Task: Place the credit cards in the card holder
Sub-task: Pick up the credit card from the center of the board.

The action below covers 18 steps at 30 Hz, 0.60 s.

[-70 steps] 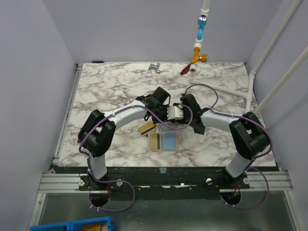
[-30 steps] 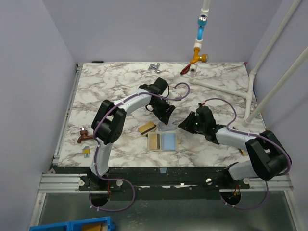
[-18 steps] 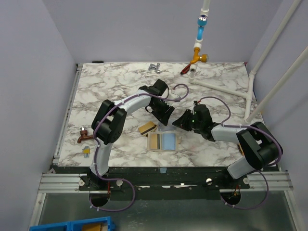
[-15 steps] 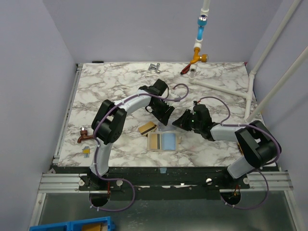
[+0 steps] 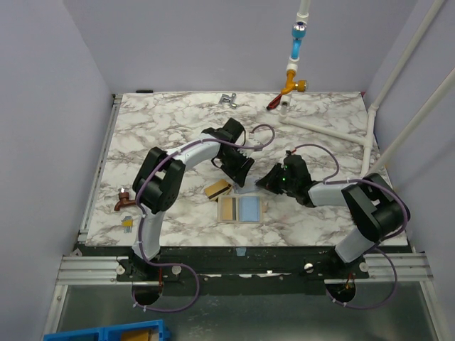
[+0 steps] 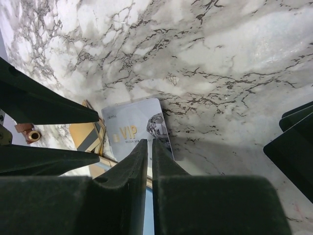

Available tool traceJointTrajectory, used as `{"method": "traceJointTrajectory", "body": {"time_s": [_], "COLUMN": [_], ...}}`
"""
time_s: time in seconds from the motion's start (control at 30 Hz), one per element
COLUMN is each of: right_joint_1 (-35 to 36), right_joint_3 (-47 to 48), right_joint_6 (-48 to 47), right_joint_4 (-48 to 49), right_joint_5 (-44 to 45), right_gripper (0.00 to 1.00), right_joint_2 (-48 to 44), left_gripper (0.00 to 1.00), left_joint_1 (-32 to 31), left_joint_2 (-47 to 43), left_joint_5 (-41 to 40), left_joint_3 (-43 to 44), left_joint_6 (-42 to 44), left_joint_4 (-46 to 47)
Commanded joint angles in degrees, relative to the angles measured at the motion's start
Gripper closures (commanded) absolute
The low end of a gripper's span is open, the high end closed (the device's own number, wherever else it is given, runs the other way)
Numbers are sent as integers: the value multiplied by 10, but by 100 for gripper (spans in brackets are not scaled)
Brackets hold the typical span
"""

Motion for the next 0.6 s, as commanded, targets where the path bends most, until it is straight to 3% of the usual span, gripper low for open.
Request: {"method": "traceJointTrajectory", "body": {"time_s": [0.0,0.57], "right_joint_1": [-4,-5], "right_joint_3": [-10,-46], "right_joint_6": [-1,19], "right_joint_4": [18,26], "right_joint_5": [27,51], "right_gripper": [89,94], "right_joint_2": [12,0], "left_gripper": [54,54], "left_joint_1": [10,23], "left_joint_2": [-27,-34], "left_joint_5": [-5,-3], "left_joint_3": [-9,-20], "left_joint_6": [-7,-27], "left_joint_4": [8,20]}}
